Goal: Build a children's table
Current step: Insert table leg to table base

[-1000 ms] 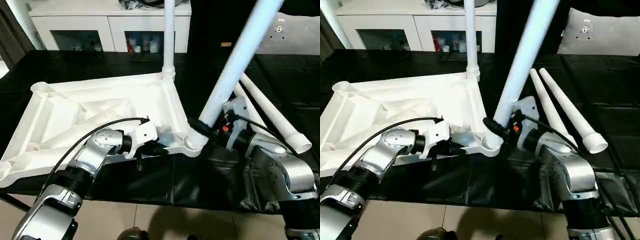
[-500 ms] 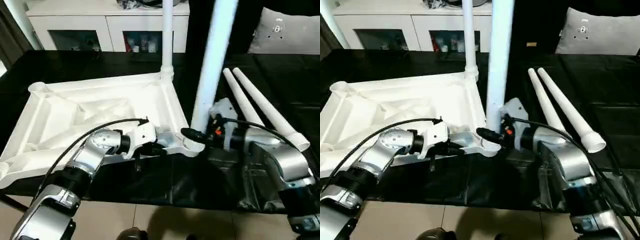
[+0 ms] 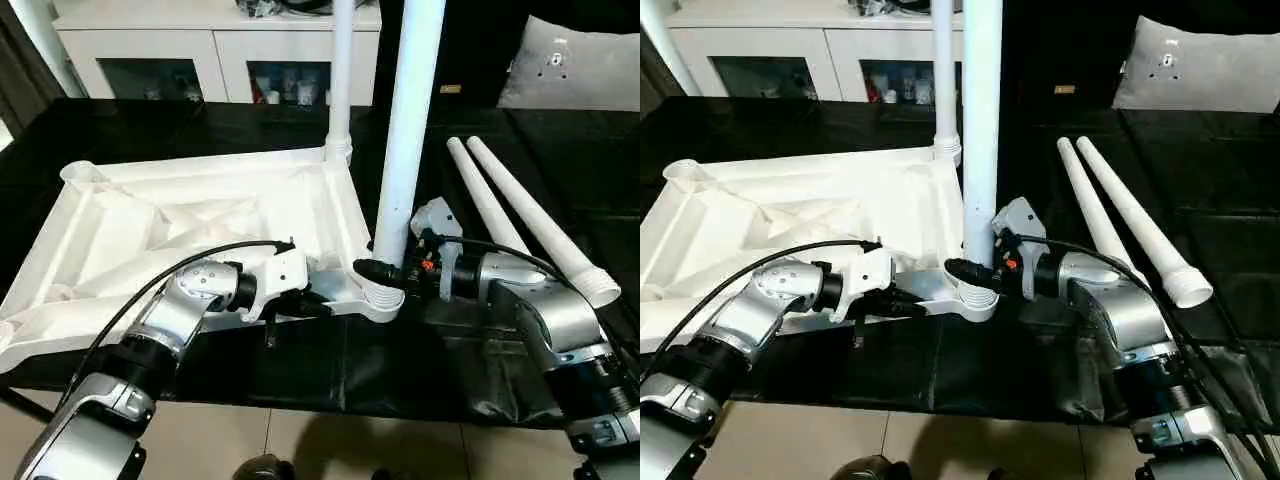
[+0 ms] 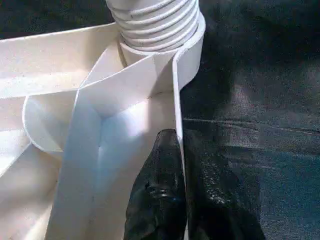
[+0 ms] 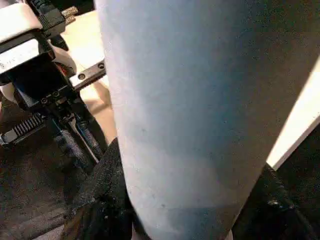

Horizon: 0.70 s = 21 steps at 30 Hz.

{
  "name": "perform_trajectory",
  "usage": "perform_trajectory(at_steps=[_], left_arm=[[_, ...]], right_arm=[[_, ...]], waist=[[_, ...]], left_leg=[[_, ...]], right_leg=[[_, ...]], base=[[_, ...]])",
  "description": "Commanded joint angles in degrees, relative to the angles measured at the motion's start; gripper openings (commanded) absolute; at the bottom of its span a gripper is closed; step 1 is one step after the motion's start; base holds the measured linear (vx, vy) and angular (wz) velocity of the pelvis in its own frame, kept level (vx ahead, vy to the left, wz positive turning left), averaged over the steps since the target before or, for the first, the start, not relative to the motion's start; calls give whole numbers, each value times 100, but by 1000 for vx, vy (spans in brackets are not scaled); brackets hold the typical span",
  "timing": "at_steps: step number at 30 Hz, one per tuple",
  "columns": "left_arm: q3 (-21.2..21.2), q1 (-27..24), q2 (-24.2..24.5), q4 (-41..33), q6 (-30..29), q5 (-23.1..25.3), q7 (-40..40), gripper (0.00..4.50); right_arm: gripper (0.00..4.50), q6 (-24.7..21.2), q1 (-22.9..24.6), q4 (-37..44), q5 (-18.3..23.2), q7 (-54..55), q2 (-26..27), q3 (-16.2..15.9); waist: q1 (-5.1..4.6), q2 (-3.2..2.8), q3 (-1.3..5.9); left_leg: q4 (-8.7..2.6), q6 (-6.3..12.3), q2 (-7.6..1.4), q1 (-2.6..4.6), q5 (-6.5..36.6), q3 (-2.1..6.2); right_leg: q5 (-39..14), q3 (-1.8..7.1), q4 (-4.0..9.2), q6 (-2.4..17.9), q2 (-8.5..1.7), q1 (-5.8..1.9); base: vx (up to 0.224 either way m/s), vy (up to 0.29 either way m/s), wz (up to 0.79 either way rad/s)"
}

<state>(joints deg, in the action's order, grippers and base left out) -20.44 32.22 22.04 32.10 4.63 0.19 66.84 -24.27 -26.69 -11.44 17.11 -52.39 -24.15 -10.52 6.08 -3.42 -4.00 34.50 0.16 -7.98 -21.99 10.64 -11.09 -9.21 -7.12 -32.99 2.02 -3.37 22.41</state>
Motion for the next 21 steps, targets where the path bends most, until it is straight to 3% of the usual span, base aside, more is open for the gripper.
perform_trajectory(at_steps=[1, 3, 8, 13, 21], left_arm=[[-70, -83, -75, -187, 30, -147, 224, 0], [-62, -55, -98, -116, 76, -75, 130, 0], [-45, 1, -137, 49, 158, 34, -17, 0], [20, -15, -170, 18, 81, -21, -20, 0], [91, -5, -200, 69, 74, -38, -64, 0]], right_arm=[[193, 7, -17, -145, -130, 12, 50, -53], [193, 28, -11, -184, -131, 2, 65, -57], [193, 73, 71, -294, -98, 17, 105, -19], [193, 66, 217, -654, 337, 221, 423, 520], [193, 325, 780, -665, 388, 292, 552, 673]], waist=[[22, 134, 398], [23, 156, 417], [30, 140, 419], [35, 124, 446], [75, 119, 466]], left_leg=[[-410, 325, -636, 117, 1100, 308], [-400, 335, -628, 127, 1080, 302], [-398, 302, -625, 137, 1132, 304], [-403, 267, -654, 141, 1148, 317], [-417, 269, -664, 135, 1126, 310]], right_leg=[[-2291, 455, 463, 582, -780, -246], [-2336, 453, 466, 576, -777, -254], [-2492, 444, 493, 514, -777, -250], [-2337, 449, 488, 577, -791, -247], [-2000, 455, 434, 674, -782, -255]], base=[[0, 0, 0], [0, 0, 0], [0, 0, 0], [0, 0, 0], [0, 0, 0]])
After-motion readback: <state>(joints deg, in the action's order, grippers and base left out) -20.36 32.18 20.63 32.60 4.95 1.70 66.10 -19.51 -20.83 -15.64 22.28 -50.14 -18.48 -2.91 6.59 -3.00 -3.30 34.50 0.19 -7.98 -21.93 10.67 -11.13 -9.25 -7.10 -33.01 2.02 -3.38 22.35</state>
